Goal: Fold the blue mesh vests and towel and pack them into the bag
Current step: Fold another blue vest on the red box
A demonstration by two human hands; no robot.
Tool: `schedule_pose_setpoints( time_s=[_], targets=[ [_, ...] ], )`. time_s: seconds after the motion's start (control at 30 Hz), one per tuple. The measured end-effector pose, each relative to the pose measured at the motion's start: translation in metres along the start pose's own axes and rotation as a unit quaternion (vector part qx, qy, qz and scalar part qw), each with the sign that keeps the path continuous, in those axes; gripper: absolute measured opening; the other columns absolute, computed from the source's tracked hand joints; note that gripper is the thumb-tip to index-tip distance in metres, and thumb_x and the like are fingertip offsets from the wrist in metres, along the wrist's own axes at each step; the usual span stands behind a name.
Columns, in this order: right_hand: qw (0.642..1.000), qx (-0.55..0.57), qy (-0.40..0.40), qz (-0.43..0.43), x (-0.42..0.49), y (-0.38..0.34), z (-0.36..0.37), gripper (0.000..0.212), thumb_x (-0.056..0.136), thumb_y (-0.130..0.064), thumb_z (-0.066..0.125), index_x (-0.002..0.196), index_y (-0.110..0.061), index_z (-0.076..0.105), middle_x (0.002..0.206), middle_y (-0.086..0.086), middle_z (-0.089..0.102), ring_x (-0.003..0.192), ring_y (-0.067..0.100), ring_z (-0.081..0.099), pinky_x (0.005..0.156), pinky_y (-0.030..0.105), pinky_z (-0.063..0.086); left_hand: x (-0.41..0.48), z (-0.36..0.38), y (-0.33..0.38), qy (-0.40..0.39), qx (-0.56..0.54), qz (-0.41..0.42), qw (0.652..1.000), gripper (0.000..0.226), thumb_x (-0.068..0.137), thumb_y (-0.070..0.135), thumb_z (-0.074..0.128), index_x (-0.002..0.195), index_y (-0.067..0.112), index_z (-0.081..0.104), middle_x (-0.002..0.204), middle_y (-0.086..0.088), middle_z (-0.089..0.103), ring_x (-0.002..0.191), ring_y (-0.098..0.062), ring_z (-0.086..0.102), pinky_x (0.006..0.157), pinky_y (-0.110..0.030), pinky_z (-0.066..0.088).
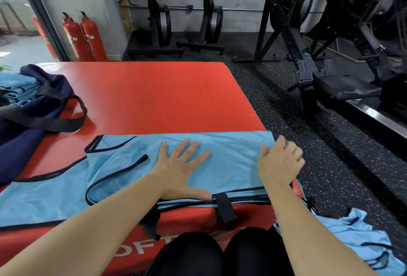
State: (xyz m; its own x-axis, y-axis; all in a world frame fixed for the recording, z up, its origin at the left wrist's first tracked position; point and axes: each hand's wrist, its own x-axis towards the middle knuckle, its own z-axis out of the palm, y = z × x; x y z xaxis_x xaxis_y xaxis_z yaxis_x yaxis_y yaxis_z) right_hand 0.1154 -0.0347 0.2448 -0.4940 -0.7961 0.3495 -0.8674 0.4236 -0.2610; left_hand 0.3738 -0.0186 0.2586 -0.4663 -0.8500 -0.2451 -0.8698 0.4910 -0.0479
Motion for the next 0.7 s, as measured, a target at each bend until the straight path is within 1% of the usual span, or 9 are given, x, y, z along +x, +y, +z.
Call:
schedule_pose_setpoints(
  time_s=[0.03, 0.1, 0.2, 0.3, 0.37, 0.43, 0.53, 0.63, 0.7],
  targets=[
    [0.999, -0.014, -0.013, 0.038, 0.0, 0.002, -0.002, 0.043, 0.095, -0.039, 0.053, 0.12, -0.004, 0.056, 0.121, 0.02, 0.053, 0.112, 0.035, 0.043, 0.091, 0.045, 0.034, 0.0, -0.001, 0.0, -0.001, 0.002, 0.0, 1.0, 0.109, 0.06, 0.102, 0.017, 0.144, 0.049, -0.029, 0.157, 0.007, -0.033, 0.144, -0.02, -0.033, 0.11, -0.068, -0.014],
    [0.997, -0.048, -0.026, 0.06, -0.001, 0.001, -0.005, 0.038, 0.095, -0.04, 0.052, 0.11, -0.006, 0.061, 0.116, 0.017, 0.053, 0.109, 0.033, 0.043, 0.089, 0.043, 0.034, -0.001, -0.001, 0.001, -0.005, 0.002, -0.001, 1.0, 0.11, 0.06, 0.101, 0.017, 0.144, 0.048, -0.029, 0.157, 0.006, -0.033, 0.144, -0.02, -0.033, 0.11, -0.068, -0.013],
    [0.997, -0.056, -0.022, 0.053, -0.002, -0.001, -0.005, 0.034, 0.096, -0.038, 0.05, 0.11, -0.008, 0.06, 0.115, 0.014, 0.055, 0.108, 0.031, 0.044, 0.088, 0.041, 0.033, -0.001, -0.001, 0.001, -0.01, 0.004, -0.004, 1.0, 0.11, 0.059, 0.102, 0.015, 0.144, 0.048, -0.029, 0.157, 0.005, -0.033, 0.144, -0.021, -0.033, 0.11, -0.069, -0.013],
    [0.997, -0.073, -0.03, 0.003, -0.002, -0.002, -0.005, 0.025, 0.099, -0.029, 0.048, 0.113, -0.011, 0.057, 0.113, 0.009, 0.06, 0.105, 0.028, 0.053, 0.084, 0.04, 0.037, -0.002, -0.003, 0.002, -0.014, 0.005, -0.005, 1.0, 0.11, 0.06, 0.101, 0.016, 0.144, 0.048, -0.029, 0.158, 0.005, -0.033, 0.144, -0.021, -0.033, 0.111, -0.069, -0.012],
    [0.994, -0.078, -0.06, -0.044, 0.001, -0.001, -0.005, 0.018, 0.101, -0.021, 0.044, 0.115, -0.011, 0.049, 0.11, 0.006, 0.063, 0.099, 0.026, 0.062, 0.072, 0.035, 0.04, -0.002, -0.004, 0.001, -0.015, 0.004, -0.007, 1.0, 0.11, 0.06, 0.101, 0.018, 0.145, 0.048, -0.028, 0.157, 0.006, -0.033, 0.144, -0.021, -0.032, 0.111, -0.068, -0.012],
    [0.991, -0.082, -0.081, -0.071, 0.007, 0.001, -0.005, 0.016, 0.103, -0.017, 0.04, 0.117, -0.01, 0.043, 0.108, 0.006, 0.063, 0.093, 0.027, 0.068, 0.064, 0.031, 0.037, 0.0, -0.004, 0.003, -0.015, -0.001, -0.012, 1.0, 0.111, 0.06, 0.101, 0.019, 0.146, 0.048, -0.026, 0.158, 0.006, -0.032, 0.144, -0.02, -0.032, 0.111, -0.068, -0.012],
    [0.987, -0.109, -0.074, -0.093, 0.024, 0.012, -0.007, 0.017, 0.103, -0.016, 0.038, 0.117, -0.008, 0.043, 0.105, 0.008, 0.064, 0.086, 0.029, 0.07, 0.059, 0.029, 0.034, 0.012, -0.008, 0.014, -0.014, -0.015, -0.017, 1.0, 0.111, 0.059, 0.1, 0.019, 0.147, 0.048, -0.022, 0.159, 0.006, -0.03, 0.145, -0.019, -0.031, 0.111, -0.068, -0.012],
    [0.984, -0.123, -0.072, -0.104, 0.045, 0.029, -0.004, 0.018, 0.102, -0.014, 0.04, 0.117, -0.006, 0.045, 0.103, 0.009, 0.064, 0.082, 0.03, 0.069, 0.054, 0.028, 0.029, 0.032, -0.013, 0.031, -0.011, -0.023, -0.014, 1.0, 0.109, 0.061, 0.1, 0.021, 0.148, 0.048, -0.021, 0.159, 0.006, -0.029, 0.145, -0.02, -0.031, 0.11, -0.068, -0.011],
    [0.982, -0.141, -0.055, -0.115, 0.056, 0.038, -0.002, 0.02, 0.1, -0.016, 0.046, 0.117, -0.005, 0.046, 0.103, 0.01, 0.063, 0.083, 0.029, 0.067, 0.053, 0.028, 0.028, 0.045, -0.015, 0.039, -0.006, -0.027, -0.011, 1.0, 0.109, 0.062, 0.1, 0.022, 0.148, 0.048, -0.021, 0.159, 0.006, -0.029, 0.145, -0.021, -0.031, 0.11, -0.069, -0.01]
  ],
)
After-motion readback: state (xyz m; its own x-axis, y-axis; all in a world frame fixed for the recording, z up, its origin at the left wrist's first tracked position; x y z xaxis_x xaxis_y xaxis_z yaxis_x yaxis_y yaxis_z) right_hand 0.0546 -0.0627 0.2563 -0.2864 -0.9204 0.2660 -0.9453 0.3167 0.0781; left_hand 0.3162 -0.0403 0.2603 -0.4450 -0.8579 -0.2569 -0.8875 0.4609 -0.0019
